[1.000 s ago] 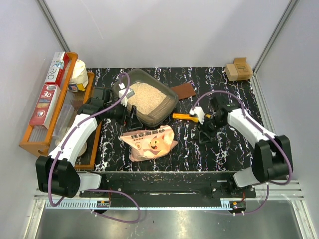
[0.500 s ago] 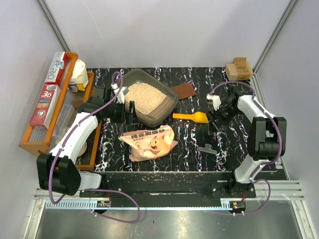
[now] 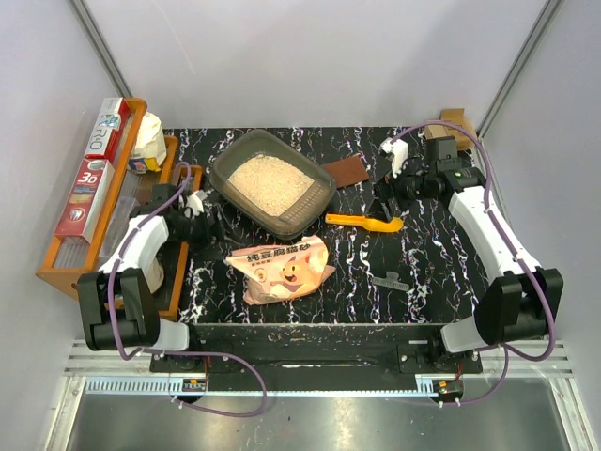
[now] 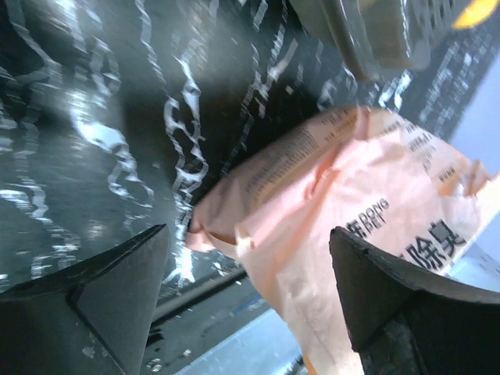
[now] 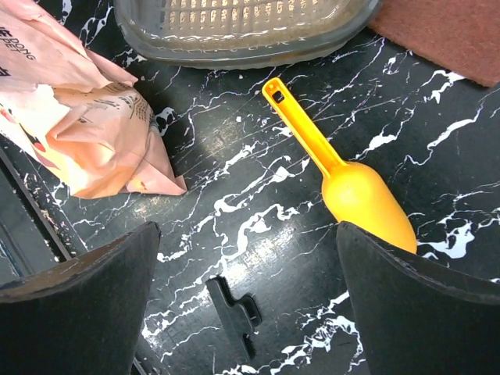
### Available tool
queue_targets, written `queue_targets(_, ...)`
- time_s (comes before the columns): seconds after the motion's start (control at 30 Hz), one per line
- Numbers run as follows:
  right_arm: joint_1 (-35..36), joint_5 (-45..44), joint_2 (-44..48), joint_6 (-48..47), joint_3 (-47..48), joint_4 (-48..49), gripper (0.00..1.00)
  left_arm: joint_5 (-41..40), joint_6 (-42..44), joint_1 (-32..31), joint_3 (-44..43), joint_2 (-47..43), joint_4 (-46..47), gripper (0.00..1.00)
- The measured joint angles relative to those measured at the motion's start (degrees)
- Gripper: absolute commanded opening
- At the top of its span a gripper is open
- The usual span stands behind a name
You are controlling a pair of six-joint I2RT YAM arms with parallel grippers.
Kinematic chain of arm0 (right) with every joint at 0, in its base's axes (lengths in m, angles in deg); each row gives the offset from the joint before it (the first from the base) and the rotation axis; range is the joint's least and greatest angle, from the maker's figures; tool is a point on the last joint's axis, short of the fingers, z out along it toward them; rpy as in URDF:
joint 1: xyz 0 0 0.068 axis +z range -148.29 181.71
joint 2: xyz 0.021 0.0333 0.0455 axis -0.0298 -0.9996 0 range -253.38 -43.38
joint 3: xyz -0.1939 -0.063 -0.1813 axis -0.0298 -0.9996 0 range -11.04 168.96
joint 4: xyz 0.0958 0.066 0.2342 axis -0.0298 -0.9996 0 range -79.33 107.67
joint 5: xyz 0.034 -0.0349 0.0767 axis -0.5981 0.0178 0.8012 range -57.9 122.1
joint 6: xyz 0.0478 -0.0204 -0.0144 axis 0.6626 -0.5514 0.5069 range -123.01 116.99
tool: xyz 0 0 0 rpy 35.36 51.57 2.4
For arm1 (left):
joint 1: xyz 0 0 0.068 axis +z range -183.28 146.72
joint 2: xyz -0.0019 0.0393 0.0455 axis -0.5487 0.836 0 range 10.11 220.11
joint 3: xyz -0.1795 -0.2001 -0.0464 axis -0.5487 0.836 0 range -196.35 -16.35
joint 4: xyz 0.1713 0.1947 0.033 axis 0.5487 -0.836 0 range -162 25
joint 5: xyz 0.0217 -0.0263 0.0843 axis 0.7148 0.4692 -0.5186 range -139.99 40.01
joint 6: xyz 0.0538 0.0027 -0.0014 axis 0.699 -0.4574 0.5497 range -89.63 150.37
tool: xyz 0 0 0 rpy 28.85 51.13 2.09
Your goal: Fill the litter box with clean litter
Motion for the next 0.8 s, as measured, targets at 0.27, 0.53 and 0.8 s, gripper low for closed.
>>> queue_targets(0.27,0.74,-0.02,-2.27,3.39,0.02,1.03,1.00,16.04,-1.90,-1.55,3.23,2.23,0.09,0.51)
queue_targets(0.53,1.20,0.00,-5.81,3.85,2.03,1.73,1.00,25.64,-1.36,-3.61,-0.02,4.52,0.37,0.01)
queue_targets(0.8,8.57,8.17,-9.94,5.25,12.85,3.67,1.00,19.76,4.76,-4.22,-3.74,-8.76,8.11,0.05)
